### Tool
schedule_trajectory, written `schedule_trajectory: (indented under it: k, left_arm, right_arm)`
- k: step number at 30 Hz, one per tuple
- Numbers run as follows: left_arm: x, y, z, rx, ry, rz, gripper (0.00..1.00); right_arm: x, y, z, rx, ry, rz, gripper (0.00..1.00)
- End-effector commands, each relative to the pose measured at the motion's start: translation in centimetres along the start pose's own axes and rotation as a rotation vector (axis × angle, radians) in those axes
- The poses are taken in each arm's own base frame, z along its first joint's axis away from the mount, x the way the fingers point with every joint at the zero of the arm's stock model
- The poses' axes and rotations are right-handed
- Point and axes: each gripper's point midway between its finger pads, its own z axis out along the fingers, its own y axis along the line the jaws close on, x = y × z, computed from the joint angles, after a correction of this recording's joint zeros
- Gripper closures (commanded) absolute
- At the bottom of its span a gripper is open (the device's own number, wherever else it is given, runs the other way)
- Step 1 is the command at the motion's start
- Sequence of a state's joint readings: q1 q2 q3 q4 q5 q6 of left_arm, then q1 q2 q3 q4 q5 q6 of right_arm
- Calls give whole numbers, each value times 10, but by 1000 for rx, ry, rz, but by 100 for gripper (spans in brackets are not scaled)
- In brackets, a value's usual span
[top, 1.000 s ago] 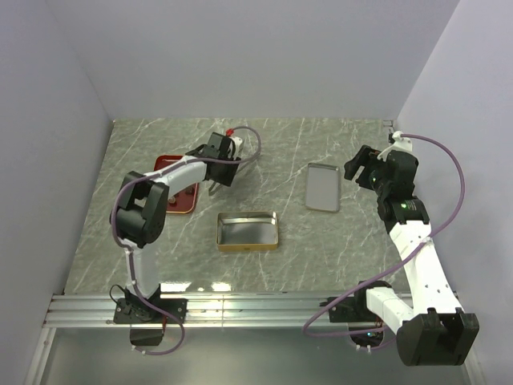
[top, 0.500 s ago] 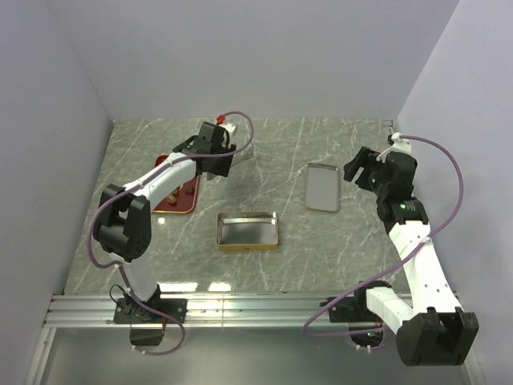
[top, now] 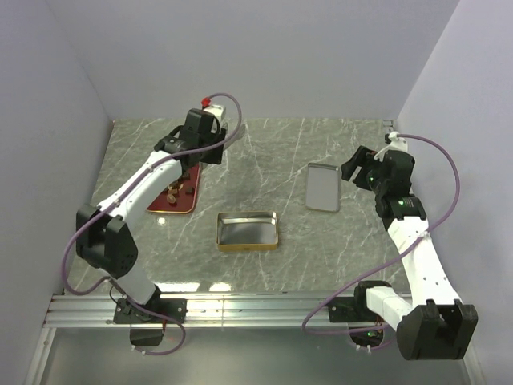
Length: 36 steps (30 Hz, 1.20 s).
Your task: Pack the chocolate
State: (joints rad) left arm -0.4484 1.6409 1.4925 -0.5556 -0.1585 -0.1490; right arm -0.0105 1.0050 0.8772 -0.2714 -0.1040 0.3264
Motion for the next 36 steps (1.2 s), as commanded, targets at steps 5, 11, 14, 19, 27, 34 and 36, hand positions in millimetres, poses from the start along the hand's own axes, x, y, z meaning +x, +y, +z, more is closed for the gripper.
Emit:
schedule_trajectory:
  k: [5,11,14,19,27,34,36]
  left_arm:
    - [-20,27,-64,-114,-77,-137,51]
    - [-1,49,-93,-221,-46,-188,51]
    - [14,59,-106,-274,-22,-205,51]
    - [44,70,-114,-350,46,-263,51]
    - [61,70,-124,-338,74,-330,51]
    - [75,74,-120,-365,116,-330,51]
    - [78,79,-118,-376,116,-342,51]
  right_arm:
    - [-26,20,0,-74,-66,13,21]
    - [-17,28,4,-100,-42,10,22]
    - [-18,29,4,-103,-40,11,22]
    - [-14,29,4,-105,-35,7,22]
    - [-7,33,5,-118,-17,6,22]
    - [-6,34,6,-122,-14,2,22]
    - [-5,34,5,-122,-15,2,22]
